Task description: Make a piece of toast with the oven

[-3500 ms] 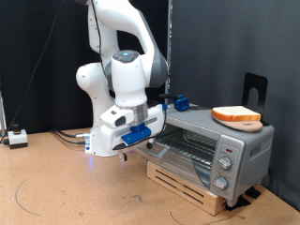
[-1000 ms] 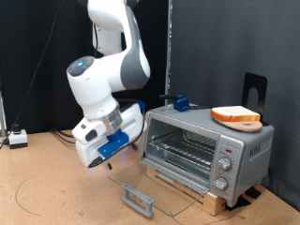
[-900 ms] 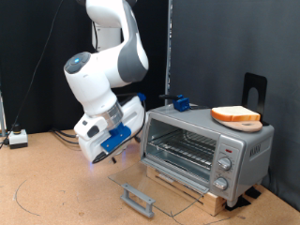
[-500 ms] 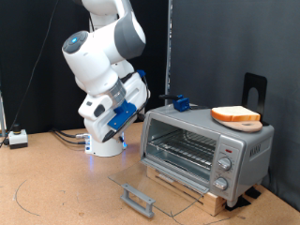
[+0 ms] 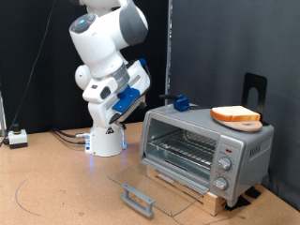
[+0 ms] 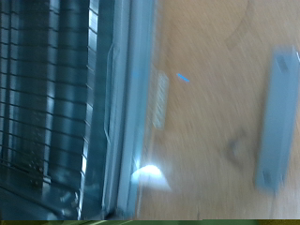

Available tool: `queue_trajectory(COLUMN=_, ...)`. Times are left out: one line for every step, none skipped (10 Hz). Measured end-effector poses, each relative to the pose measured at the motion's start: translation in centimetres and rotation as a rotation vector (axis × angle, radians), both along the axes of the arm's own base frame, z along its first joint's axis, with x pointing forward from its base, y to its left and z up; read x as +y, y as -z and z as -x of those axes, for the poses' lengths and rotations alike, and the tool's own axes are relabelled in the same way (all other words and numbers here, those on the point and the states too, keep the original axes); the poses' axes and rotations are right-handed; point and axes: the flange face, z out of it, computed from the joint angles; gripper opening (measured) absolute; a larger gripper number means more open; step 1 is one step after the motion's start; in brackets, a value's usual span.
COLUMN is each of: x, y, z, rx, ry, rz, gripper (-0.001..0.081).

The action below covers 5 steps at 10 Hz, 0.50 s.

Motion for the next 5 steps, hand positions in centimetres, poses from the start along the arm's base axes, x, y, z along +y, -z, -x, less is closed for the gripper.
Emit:
queue_trajectory(x=1.4, y=-1.0, z=-0.1, rx=-0.075, ry=-0.093, rz=-0.044, gripper=0.0809)
queue_trajectory(x=2.6, y=-1.9, z=0.1, rx=-0.131, ry=-0.181, rz=-0.089, gripper=0.0809)
queue_trajectory(x=3.9, y=-2.8, z=0.3, rx=-0.174, ry=-0.255, rz=-0.130, gripper=0.0809)
queue_trajectory(x=5.0, y=-3.7, z=0.7, rx=-0.219, ry=-0.341, rz=-0.154, gripper=0.0809)
queue_trajectory(x=6.2, y=-4.5, z=1.2, rx=-0.270, ry=-0.453, rz=-0.176, gripper=0.0809)
